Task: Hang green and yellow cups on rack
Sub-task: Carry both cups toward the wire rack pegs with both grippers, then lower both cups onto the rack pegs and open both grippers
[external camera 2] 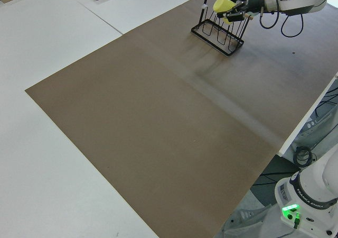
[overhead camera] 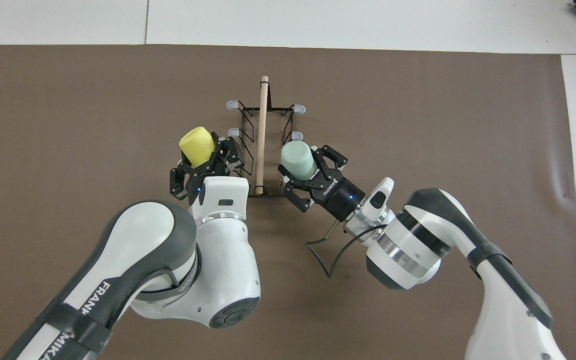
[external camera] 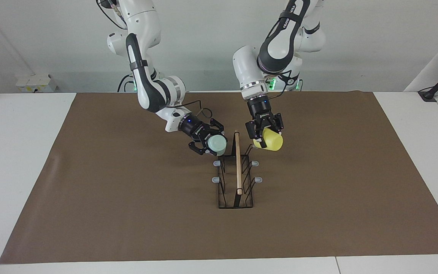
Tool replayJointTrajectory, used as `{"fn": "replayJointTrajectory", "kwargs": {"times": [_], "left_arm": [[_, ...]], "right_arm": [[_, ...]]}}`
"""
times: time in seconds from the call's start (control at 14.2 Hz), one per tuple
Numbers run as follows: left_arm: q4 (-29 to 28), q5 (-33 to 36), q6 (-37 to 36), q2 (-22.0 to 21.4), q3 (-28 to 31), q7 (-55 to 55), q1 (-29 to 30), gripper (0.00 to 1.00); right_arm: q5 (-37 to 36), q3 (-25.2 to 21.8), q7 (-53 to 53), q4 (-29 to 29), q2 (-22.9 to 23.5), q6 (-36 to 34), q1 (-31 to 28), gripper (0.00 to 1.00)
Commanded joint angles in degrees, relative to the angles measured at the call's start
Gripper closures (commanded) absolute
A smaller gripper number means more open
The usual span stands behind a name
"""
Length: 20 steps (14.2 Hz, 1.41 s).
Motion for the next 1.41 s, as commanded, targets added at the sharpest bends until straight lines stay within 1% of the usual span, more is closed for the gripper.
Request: {"fn": "replayJointTrajectory", "kwargs": {"times": [0.0, 0.14, 0.21, 0.28, 0.35, 0.42, 0.49, 0.56, 0.7, 0.77, 0.85, 0.92, 1.06, 1.13, 1.2, 1.27, 1.34], "left_arm": [[-1.5, 3.9, -1.3, 0.4, -0.6, -3.2, -0.4, 0.9], [-1.5, 5.7, -3.3, 1.1, -1.3, -6.3, -0.5, 0.9], [-1.4, 6.8, -4.2, 1.3, -2.2, -8.8, -0.5, 0.9], [-0.9, 8.4, -4.8, 2.2, -2.4, -10.0, -0.4, 0.9], [-0.9, 8.6, -5.2, 2.6, -2.5, -10.2, -0.4, 0.9], [-1.0, 8.7, -5.3, 2.7, -2.8, -10.8, -0.5, 0.9], [-0.9, 8.7, -5.5, 2.8, -3.2, -11.3, -0.5, 0.91], [-1.0, 8.7, -5.7, 3.2, -3.6, -11.6, -0.5, 0.91], [-1.0, 8.6, -5.7, 3.5, -4.3, -11.8, -0.4, 0.9], [-1.0, 8.6, -5.4, 3.5, -4.4, -11.9, -0.4, 0.88], [-1.1, 8.5, -5.5, 3.5, -4.4, -11.9, -0.4, 0.79], [-1.0, 8.1, -5.6, 3.5, -4.5, -12.0, -0.4, 0.64], [-1.2, 7.7, -5.5, 3.5, -4.9, -12.3, -0.4, 0.62], [-1.2, 7.7, -5.5, 3.5, -5.0, -12.4, -0.4, 0.53], [-1.2, 7.7, -5.3, 3.5, -5.1, -12.3, -0.4, 0.42], [-1.3, 7.6, -5.2, 3.6, -5.2, -12.3, -0.4, 0.37], [-1.3, 7.4, -5.1, 3.6, -5.2, -12.3, -0.4, 0.23]], "right_arm": [[12.9, 0.3, -6.5, -0.1, 2.4, -3.4, 1.8, 0.65], [13.0, 0.3, -6.5, -0.1, 2.4, -3.2, 1.9, 0.65], [13.1, 0.3, -6.5, -0.1, 2.6, -3.4, 1.8, 0.63], [13.1, 0.3, -6.5, -0.1, 2.6, -3.1, 1.8, 0.44], [13.1, 0.3, -6.5, -0.1, 2.6, -3.0, 1.9, 0.4], [13.1, 0.3, -6.5, -0.1, 2.6, -2.9, 1.8, 0.29], [13.1, 0.3, -6.5, -0.1, 2.7, -2.8, 1.8, 0.04], [13.2, 0.3, -6.5, -0.1, 2.7, -2.8, 1.8, 0.0], [13.2, 0.3, -6.5, -0.1, 2.7, -2.5, 1.8, 0.0], [13.2, 0.3, -6.5, -0.1, 2.8, -2.4, 1.8, 0.0], [13.2, 0.3, -6.5, -0.1, 2.8, -2.1, 1.7, 0.0], [13.2, 0.3, -6.5, -0.1, 2.8, -2.0, 1.7, 0.0], [13.3, 0.3, -6.3, -0.1, 2.9, -1.3, 1.7, 0.0], [13.3, 0.3, -6.1, -0.1, 2.9, -1.1, 1.7, 0.0], [13.2, 0.3, -6.0, -0.1, 2.9, -0.8, 1.7, 0.0], [13.2, 0.3, -6.1, -0.1, 2.9, -0.7, 1.7, 0.0], [13.2, 0.3, -6.0, 0.0, 2.9, -0.7, 1.7, 0.0]]}}
